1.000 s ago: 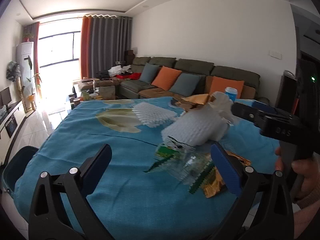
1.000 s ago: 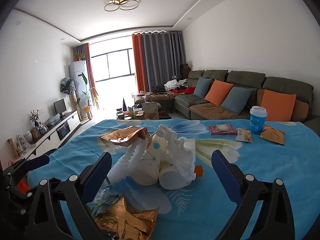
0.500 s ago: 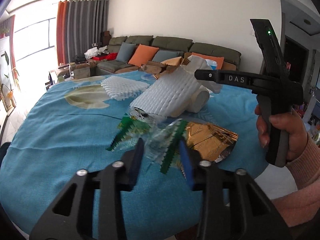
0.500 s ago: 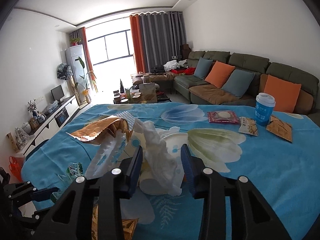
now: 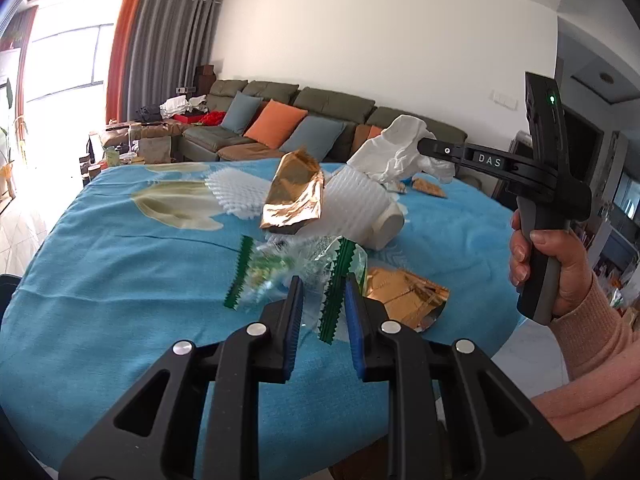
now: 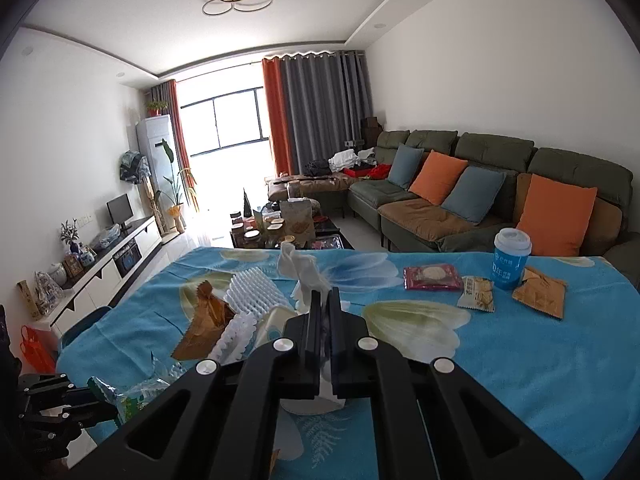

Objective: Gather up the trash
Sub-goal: 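Grasp the green-edged plastic wrapper with the left tool while the right tool grasps a white tissue, then carry both items to the teal bin while the right tool releases the tissue inside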

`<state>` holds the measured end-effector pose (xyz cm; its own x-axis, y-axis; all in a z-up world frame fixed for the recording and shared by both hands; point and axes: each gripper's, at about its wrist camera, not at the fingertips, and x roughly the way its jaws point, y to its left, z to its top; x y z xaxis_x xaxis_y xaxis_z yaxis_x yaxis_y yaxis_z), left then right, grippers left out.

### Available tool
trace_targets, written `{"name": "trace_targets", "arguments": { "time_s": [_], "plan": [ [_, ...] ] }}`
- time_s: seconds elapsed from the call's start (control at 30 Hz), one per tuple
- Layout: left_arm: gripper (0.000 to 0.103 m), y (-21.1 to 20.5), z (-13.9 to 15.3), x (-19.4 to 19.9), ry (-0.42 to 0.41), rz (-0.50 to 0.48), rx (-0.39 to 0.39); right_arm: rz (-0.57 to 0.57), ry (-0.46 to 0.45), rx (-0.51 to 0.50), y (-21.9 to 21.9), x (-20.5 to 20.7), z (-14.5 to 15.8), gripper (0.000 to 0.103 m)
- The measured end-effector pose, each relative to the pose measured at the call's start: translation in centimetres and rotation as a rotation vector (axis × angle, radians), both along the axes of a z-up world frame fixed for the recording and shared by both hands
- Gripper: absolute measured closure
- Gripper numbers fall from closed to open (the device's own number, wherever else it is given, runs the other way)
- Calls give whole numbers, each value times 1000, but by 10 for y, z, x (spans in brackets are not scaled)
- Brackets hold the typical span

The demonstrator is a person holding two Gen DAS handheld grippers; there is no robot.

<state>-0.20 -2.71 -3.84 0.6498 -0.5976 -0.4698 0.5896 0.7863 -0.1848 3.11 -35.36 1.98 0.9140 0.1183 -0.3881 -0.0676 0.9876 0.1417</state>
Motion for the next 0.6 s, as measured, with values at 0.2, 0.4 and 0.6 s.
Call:
{"name": "trace_targets", "arguments": {
  "time_s": [0.2, 0.4, 0.6],
  "plan": [
    [82, 27, 20, -8, -44, 35, -53, 51, -80, 12, 12, -11, 30, 100],
    [82, 58, 32, -10, -74, 121, -75, 215, -110, 37, 53, -11, 45, 100],
    [82, 98, 37, -11, -89, 250, -65, 398, -70, 68, 111, 10, 42, 100]
  ]
}}
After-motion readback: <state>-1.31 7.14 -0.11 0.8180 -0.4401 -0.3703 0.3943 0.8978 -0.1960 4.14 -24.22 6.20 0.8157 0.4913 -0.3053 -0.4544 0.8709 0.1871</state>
